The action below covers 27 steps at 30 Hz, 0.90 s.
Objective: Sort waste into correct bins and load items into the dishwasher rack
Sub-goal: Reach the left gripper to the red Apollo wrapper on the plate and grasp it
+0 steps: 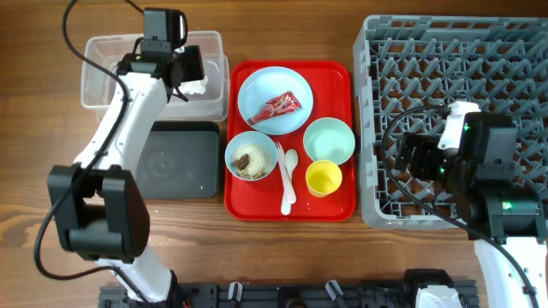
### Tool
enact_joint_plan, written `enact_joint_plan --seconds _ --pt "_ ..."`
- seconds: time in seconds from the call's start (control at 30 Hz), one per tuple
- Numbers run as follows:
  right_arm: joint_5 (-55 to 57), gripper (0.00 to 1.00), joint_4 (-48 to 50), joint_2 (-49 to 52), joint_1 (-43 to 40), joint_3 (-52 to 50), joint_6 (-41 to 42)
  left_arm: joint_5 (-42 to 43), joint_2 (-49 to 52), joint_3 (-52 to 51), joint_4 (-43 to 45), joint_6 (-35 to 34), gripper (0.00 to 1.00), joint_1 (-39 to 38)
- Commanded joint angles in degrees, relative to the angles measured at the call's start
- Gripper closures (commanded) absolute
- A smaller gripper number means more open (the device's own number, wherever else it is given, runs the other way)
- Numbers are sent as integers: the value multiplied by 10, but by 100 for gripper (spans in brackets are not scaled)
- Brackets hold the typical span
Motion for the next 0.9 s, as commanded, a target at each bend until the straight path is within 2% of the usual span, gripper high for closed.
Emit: enact_joint_plan --seconds 0.0,0.17,0.27,0.37,0.53,0.67,0.87 --pt "-3 0 0 1 2 13 -8 51 -6 0 5 37 40 -21" --pt "-3 0 0 1 2 13 -8 176 -9 -1 5 158 36 -89" --pt "-3 0 0 1 2 13 -8 174 5 -1 5 184 26 -135" --pt "-3 1 -1 1 2 13 -8 165 30 -1 5 207 21 -168" --pt "-3 0 -4 1 2 13 -8 165 79 -1 7 260 20 -197" --pt "-3 0 -7 1 2 13 -8 139 114 -1 19 262 16 -198" --pt "-3 0 -8 1 2 13 -8 139 149 -1 28 262 16 -197"
